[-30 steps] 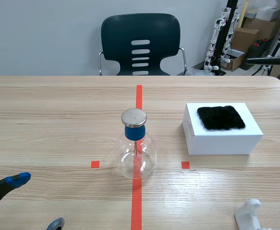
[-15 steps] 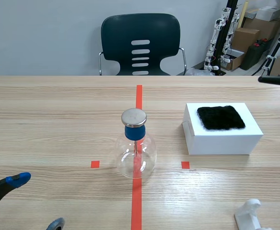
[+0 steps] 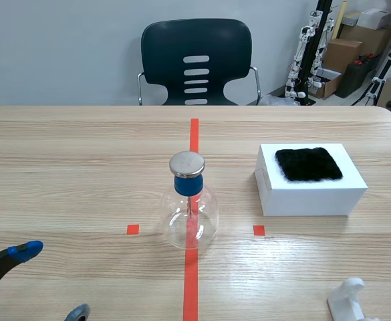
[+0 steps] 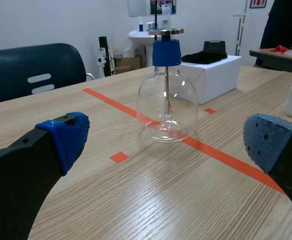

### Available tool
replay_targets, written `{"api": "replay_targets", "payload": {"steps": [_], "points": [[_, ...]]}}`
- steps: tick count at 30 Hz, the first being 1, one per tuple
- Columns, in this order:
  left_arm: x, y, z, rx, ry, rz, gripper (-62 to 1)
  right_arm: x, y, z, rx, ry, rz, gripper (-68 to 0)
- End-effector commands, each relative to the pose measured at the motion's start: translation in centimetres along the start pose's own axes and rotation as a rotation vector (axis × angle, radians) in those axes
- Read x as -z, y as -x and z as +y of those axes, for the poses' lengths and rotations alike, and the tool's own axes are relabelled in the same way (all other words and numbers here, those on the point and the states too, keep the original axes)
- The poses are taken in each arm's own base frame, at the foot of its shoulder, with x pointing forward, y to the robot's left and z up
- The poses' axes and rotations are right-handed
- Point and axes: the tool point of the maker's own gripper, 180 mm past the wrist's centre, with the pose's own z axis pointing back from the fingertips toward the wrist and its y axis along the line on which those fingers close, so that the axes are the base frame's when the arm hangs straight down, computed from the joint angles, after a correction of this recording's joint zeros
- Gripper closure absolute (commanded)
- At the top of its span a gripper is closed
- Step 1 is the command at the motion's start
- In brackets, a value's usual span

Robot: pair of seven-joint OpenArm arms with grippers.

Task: Do the electroscope experiment. rub the rod on the fur

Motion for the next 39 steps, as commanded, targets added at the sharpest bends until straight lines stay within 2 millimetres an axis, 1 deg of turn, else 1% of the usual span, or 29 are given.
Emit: {"api": "replay_targets", "payload": {"steps": [1,39], "points": [[0.21,-0.7,0.41,0.012,0.0,-0.03,-62.3,0.1,0.22,-0.68,-0.017,0.018,-0.002,-1.3],[0.21,-0.7,0.41,0.012,0.0,-0.031,-62.3,0.1,0.56,-0.71,-0.015,0.02,0.017,-1.3]]}}
